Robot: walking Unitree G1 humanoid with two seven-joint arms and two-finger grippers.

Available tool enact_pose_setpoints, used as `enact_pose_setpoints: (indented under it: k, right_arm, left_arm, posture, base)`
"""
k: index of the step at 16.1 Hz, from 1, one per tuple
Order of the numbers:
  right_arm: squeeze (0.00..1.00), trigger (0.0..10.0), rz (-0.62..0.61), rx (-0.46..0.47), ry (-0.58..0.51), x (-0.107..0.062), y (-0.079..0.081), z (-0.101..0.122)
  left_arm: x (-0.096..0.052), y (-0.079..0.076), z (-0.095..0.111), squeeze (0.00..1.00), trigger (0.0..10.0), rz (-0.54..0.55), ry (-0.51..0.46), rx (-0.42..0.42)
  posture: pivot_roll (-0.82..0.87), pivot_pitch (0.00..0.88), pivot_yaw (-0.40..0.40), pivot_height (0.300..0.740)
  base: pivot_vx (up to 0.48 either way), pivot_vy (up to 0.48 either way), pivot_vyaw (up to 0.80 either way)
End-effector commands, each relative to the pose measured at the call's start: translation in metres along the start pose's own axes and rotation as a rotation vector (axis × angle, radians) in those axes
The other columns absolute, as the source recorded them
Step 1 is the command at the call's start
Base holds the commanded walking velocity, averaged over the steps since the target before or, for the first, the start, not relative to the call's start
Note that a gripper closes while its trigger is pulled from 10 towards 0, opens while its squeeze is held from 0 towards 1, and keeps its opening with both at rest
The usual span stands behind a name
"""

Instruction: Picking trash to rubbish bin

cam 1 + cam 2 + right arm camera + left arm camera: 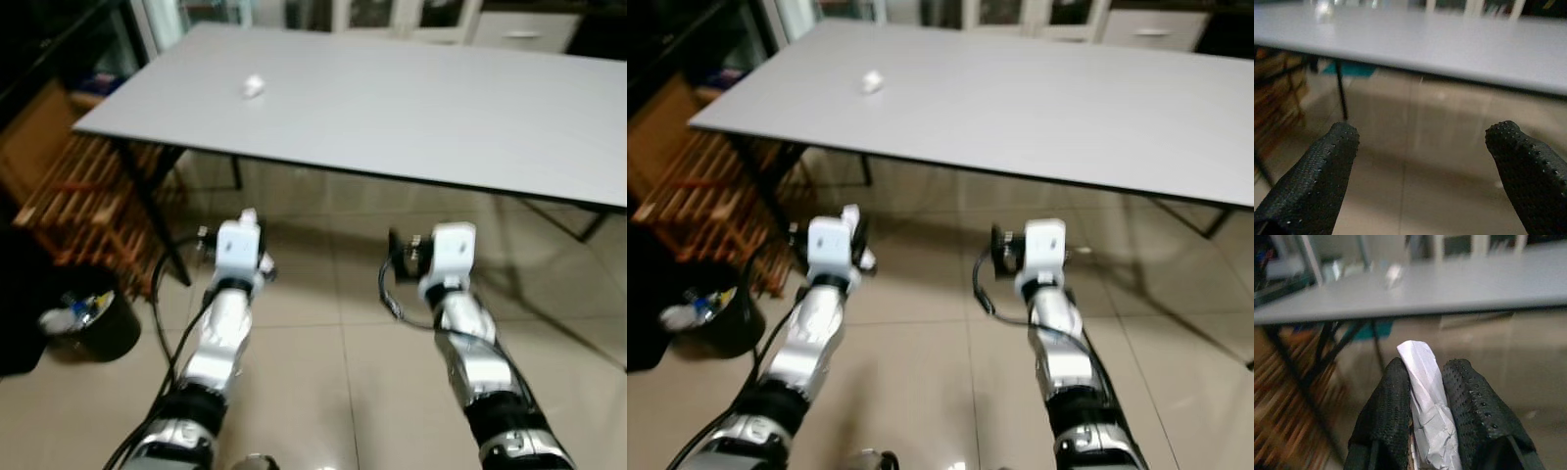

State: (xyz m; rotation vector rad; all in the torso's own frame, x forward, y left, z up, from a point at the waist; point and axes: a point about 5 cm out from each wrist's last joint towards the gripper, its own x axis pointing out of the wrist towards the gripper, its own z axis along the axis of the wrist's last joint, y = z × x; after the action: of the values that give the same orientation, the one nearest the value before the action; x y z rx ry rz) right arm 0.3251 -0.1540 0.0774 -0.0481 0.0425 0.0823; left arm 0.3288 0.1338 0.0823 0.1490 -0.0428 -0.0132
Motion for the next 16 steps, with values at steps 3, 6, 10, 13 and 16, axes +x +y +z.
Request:
enact_pose_setpoints:
  k: [3,6,10,13,16]
  right_arm:
    - [0.0,10.0,-0.017,-0.011,0.083,-0.01,-0.009,-0.022]
    - [0.0,10.0,-0.025,-0.023,0.141,-0.015,-0.013,-0.035]
    - [0.0,10.0,-0.039,-0.102,0.379,-0.033,-0.021,-0.075]
    - [0.0,10.0,-0.023,-0.102,0.468,-0.046,-0.021,-0.092]
    - [0.0,10.0,-0.012,-0.109,0.522,-0.054,-0.019,-0.102]
  left_arm:
    - [-0.01,0.003,-0.022,0.0,10.0,-0.022,0.096,0.016]
    - [-0.016,0.007,-0.037,0.0,10.0,-0.033,0.162,0.034]
    - [-0.033,0.014,-0.068,0.0,10.0,-0.037,0.329,0.059]
    - [-0.049,0.023,-0.089,0.0,10.0,0.021,0.447,0.025]
    - [-0.07,0.024,-0.11,0.0,10.0,0.013,0.571,0.045]
  posture:
    - [-0.03,0.064,0.024,0.74]
    - [-0.03,0.066,0.026,0.74]
    - [-0.03,0.066,0.022,0.74]
    - [-0.03,0.062,0.016,0.74]
    - [-0.04,0.061,0.016,0.74]
  base:
    - [0.0,0.0,0.8]
    - [0.0,0.0,0.8]
    - [0.0,0.0,0.8]
    - [0.0,0.0,0.8]
    - [0.0,0.0,0.8]
